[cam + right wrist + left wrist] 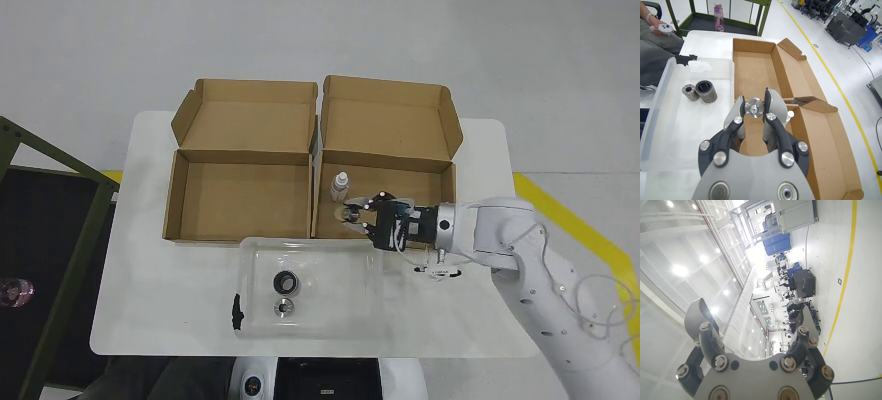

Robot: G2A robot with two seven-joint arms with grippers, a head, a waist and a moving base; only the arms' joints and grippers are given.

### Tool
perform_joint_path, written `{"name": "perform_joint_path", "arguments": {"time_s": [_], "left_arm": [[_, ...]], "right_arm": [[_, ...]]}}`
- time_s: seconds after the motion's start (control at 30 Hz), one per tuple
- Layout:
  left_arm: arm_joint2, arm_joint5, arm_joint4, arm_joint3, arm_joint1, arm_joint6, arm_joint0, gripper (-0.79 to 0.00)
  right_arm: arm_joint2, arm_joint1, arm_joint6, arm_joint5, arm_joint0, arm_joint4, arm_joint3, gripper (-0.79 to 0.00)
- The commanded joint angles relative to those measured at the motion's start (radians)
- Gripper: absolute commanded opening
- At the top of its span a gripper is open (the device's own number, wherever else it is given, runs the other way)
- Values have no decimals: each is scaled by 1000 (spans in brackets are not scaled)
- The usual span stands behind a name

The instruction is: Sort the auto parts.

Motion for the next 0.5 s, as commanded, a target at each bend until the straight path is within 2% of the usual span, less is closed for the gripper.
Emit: {"name": "perform_joint_path", "arguments": {"time_s": [0.0, 0.47], "left_arm": [[0, 0, 0, 0, 0, 0, 0, 0], [0, 0, 0, 0, 0, 0, 0, 0]], "right_arm": [[-6, -1, 15, -2, 6, 4, 39, -785], [-73, -17, 70, -23, 134, -21, 240, -785]]}}
